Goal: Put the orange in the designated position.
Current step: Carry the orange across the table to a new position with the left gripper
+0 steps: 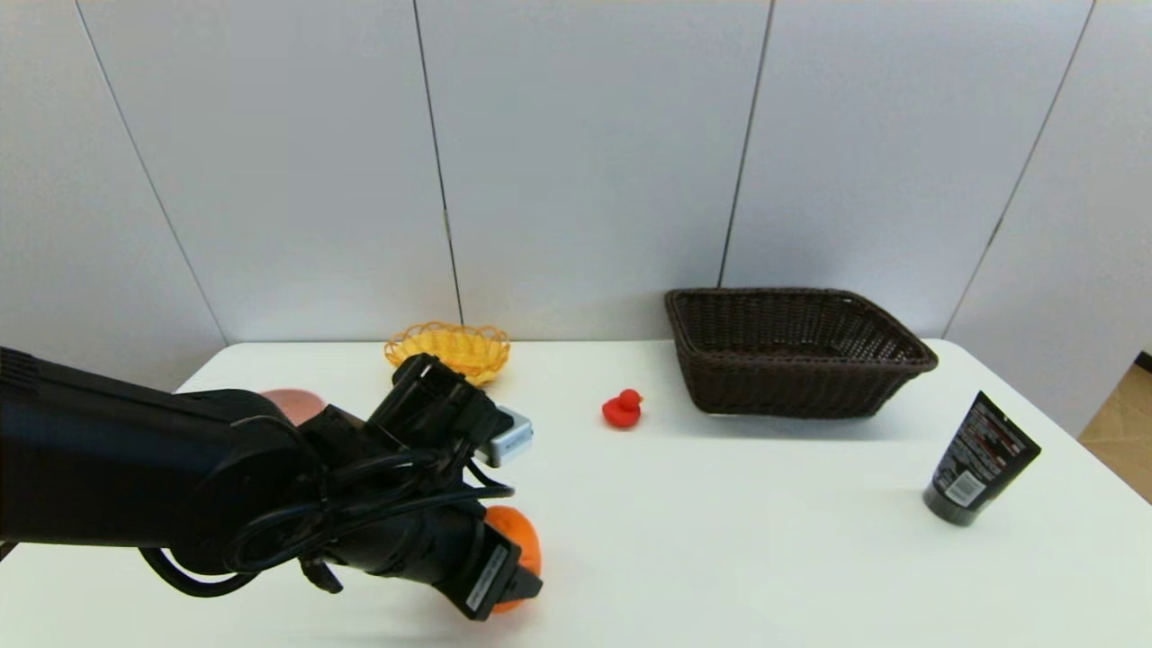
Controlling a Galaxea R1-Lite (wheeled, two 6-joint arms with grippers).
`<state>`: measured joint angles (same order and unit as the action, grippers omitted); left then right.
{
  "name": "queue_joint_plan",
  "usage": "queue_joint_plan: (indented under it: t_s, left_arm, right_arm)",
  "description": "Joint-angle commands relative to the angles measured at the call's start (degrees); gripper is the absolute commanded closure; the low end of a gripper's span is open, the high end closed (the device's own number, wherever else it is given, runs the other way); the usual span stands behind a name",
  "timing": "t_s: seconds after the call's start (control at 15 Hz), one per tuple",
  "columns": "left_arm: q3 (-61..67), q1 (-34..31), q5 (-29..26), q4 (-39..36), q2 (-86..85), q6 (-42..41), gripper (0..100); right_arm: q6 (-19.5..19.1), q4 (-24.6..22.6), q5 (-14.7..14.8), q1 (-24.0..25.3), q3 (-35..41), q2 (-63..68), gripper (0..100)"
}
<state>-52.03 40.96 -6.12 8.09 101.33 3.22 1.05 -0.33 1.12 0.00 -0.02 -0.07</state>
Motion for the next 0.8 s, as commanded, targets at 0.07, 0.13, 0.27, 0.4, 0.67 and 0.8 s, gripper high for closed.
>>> queue_joint_plan:
  t_s: [0.07, 0.13, 0.27, 0.4, 0.67, 0.8]
  left_arm:
    - [-0.09, -0.35, 5.5, -0.18, -3.77, 0.12, 100]
    - [-0.09, -0.79, 7.53, -0.18, -4.56, 0.12, 100]
    - [0.17, -1.94, 11.22, -0.01, -6.49, 0.21, 100]
    - [0.35, -3.34, 14.65, 0.08, -7.81, 0.21, 100]
    - [2.2, -6.95, 20.18, 0.08, -10.27, 0.56, 100]
    - [4.39, -8.53, 19.83, 0.17, -13.53, 0.56, 100]
  right_arm:
    - [0.01, -0.02, 0.02, 0.0, 0.02, -0.01, 0]
    - [0.01, -0.02, 0.02, 0.0, 0.02, 0.07, 0]
    - [0.01, -0.02, 0.02, 0.0, 0.02, -0.01, 0]
    - [0.01, -0.02, 0.02, 0.0, 0.02, -0.01, 0]
    - [0.01, -0.02, 0.02, 0.0, 0.02, -0.01, 0]
    - [0.01, -0.02, 0.02, 0.0, 0.02, -0.01, 0]
